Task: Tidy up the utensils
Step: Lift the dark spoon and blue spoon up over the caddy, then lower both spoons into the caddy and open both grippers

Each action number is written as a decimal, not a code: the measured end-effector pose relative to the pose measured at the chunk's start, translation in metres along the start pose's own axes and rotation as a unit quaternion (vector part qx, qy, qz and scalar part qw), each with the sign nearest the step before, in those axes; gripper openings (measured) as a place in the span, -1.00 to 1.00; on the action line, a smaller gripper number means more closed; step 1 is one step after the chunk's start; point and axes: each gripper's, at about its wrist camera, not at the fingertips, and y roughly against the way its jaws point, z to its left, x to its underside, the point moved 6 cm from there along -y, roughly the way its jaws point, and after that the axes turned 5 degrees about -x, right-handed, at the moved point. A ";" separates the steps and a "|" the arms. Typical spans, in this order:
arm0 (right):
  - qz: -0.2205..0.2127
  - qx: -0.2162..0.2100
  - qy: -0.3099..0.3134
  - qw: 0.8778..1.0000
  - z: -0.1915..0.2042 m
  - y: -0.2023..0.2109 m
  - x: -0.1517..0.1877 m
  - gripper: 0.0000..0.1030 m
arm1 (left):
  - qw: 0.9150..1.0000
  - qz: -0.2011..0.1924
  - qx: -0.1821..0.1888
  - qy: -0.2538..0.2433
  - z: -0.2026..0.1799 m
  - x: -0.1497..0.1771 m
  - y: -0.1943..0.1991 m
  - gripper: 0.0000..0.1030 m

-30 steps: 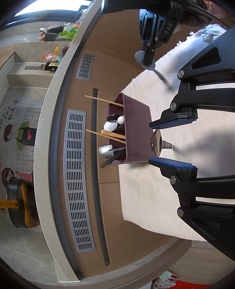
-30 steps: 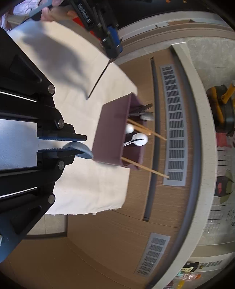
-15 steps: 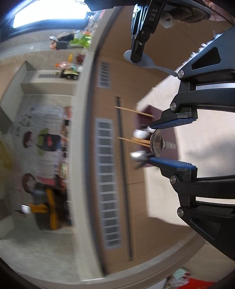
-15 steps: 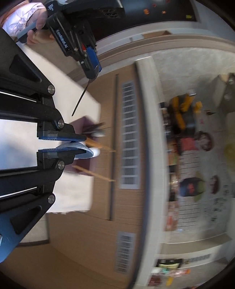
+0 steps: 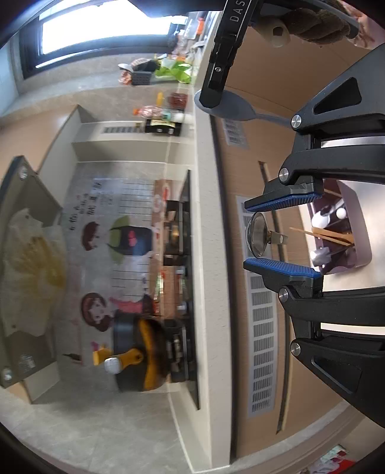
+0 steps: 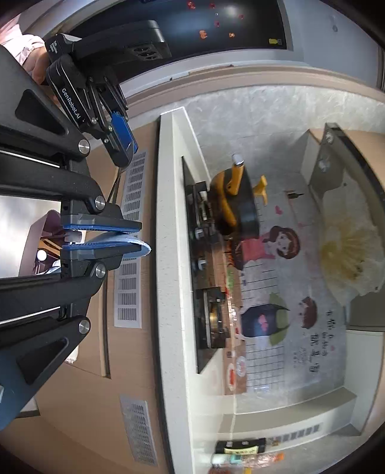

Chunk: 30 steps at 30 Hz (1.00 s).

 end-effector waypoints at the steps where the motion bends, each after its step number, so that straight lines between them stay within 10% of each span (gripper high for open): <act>1: 0.006 0.000 -0.005 1.000 -0.004 -0.009 0.003 -0.88 | 1.000 0.012 0.004 0.004 0.003 0.004 -0.010 -0.35; 30: 0.171 0.037 -0.099 0.980 -0.095 -0.160 0.141 -0.88 | 0.966 0.244 0.053 0.062 0.019 0.149 -0.169 -0.35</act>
